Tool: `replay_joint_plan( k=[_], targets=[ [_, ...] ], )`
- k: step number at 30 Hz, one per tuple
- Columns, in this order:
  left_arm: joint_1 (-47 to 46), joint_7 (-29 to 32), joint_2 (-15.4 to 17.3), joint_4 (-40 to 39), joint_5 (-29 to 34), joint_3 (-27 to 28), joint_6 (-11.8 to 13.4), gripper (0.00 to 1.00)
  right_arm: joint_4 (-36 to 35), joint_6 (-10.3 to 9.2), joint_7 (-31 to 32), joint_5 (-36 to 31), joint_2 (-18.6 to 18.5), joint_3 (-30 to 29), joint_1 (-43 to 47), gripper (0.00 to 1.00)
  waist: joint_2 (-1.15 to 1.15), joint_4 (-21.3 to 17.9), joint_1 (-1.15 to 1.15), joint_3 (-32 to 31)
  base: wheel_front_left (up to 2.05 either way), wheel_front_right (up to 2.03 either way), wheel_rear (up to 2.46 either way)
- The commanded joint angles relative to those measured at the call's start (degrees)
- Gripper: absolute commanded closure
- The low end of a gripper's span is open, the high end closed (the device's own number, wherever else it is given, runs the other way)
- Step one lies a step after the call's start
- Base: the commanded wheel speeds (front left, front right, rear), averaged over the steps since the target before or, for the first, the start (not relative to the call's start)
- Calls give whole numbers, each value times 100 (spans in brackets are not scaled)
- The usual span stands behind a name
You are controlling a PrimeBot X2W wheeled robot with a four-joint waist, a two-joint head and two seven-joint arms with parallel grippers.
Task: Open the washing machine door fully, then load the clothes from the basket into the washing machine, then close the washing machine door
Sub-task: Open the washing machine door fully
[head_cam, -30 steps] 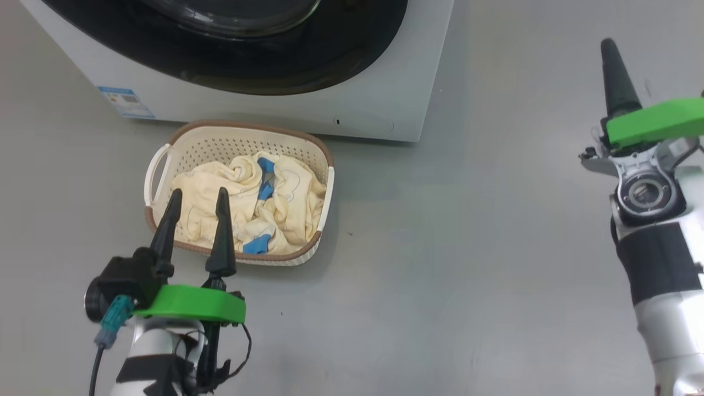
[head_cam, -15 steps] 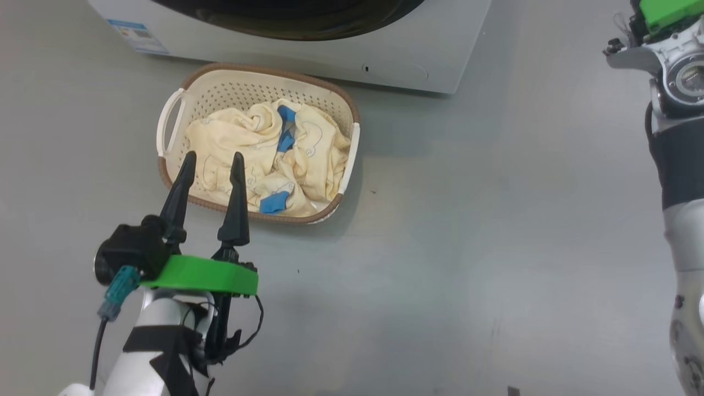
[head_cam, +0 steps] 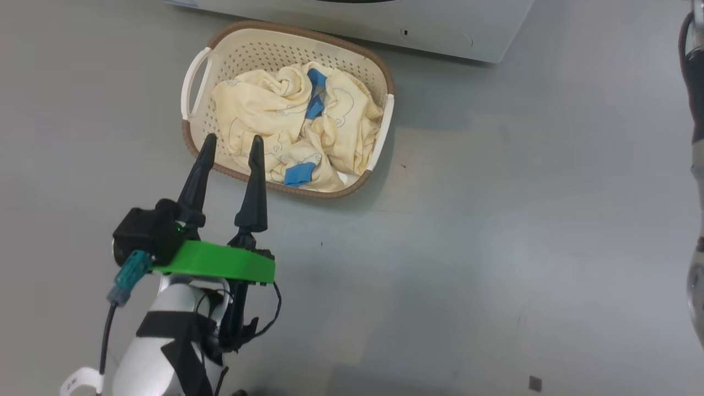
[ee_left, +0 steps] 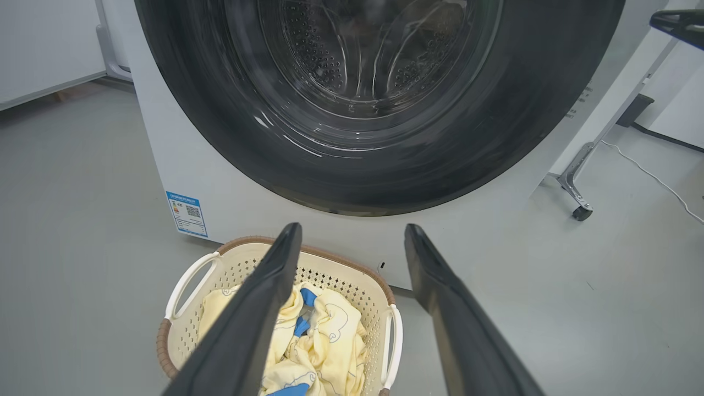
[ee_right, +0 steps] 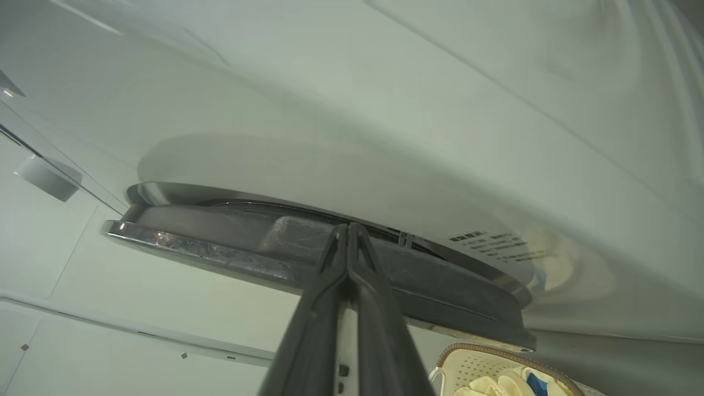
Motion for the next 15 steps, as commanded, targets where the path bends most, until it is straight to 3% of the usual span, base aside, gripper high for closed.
replay_joint_plan(
  k=[1,15],
  targets=[
    [-130,-62,103,-204,-41,140,33,0,-153,-15,57,28,111,20,-257,100,0,81,0,64,0,0,0],
    [-245,-62,103,-209,-286,-17,141,0,480,-15,354,165,197,51,-906,100,0,443,0,263,0,0,0]
  ],
)
